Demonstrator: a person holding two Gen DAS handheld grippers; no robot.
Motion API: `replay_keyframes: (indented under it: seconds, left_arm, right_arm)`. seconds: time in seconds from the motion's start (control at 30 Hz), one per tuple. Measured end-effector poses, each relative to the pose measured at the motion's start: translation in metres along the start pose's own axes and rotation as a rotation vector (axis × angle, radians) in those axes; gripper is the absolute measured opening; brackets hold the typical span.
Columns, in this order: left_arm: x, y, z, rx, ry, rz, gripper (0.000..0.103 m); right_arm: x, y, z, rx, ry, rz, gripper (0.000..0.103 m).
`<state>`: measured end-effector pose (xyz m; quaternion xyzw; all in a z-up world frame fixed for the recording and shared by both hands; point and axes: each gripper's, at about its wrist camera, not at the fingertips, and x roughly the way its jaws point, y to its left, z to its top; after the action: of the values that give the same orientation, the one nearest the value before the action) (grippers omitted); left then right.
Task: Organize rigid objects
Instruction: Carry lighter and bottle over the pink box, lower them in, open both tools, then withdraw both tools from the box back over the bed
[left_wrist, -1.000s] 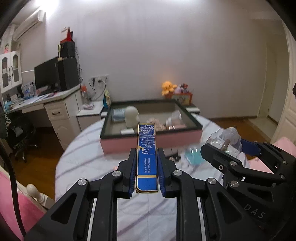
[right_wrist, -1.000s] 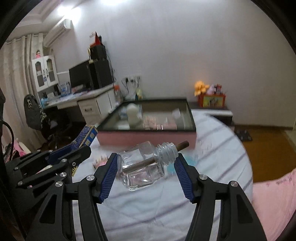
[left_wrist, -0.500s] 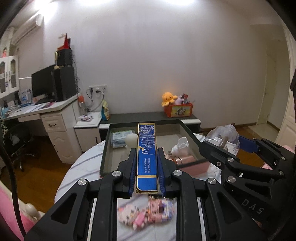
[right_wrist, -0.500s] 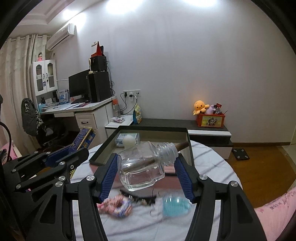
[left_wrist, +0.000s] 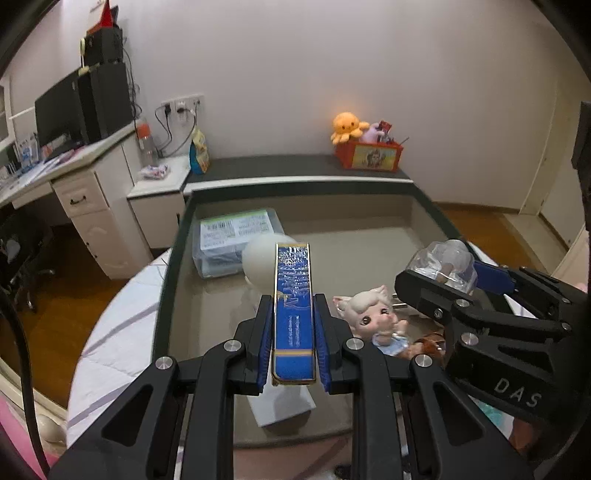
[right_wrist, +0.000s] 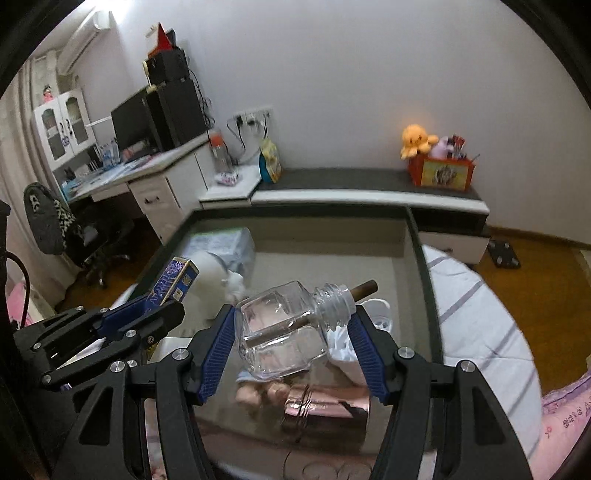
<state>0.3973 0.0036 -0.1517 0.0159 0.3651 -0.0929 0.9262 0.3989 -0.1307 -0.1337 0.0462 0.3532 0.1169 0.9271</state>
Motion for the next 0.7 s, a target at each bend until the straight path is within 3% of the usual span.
replay_keyframes:
  seconds: [0.07,0.13,0.2,0.27,0.33,0.37,0.5,0.6,0.7]
  left_arm:
    - [0.005,0.000,0.000,-0.004,0.011,0.010,0.024]
    - [0.008,0.001,-0.001,-0.015,0.019,0.027,0.035]
    - [0.004,0.006,-0.001,-0.026,0.009,0.057,0.055]
    - [-0.006,0.011,-0.002,-0.043,-0.021,0.073,0.067]
    - [-0.022,0.018,-0.002,-0.074,-0.058,0.077,0.079]
    - [-0.032,0.021,-0.003,-0.088,-0.076,0.075,0.085]
    - [-0.081,0.020,-0.015,-0.094,-0.150,0.049,0.092]
    - [-0.124,0.015,-0.031,-0.085,-0.226,0.080,0.101]
    - [-0.164,0.008,-0.048,-0.074,-0.288,0.081,0.101]
  right_arm:
    - [0.010,-0.006,-0.001,0.012,0.016,0.017,0.064]
    - [0.020,-0.010,-0.002,0.022,0.042,0.032,0.064]
    - [0.022,-0.014,-0.004,0.034,0.043,0.022,0.065]
    - [0.020,-0.015,-0.004,0.041,0.042,0.026,0.066]
    - [0.010,-0.017,-0.005,0.050,0.020,0.038,0.075]
    - [-0.001,-0.017,-0.006,0.045,-0.003,0.023,0.084]
    - [-0.040,-0.009,-0.010,0.021,-0.069,0.007,0.086]
    - [-0.078,0.003,-0.020,-0.009,-0.125,-0.002,0.086]
    - [-0.119,0.016,-0.033,-0.037,-0.192,-0.013,0.089]
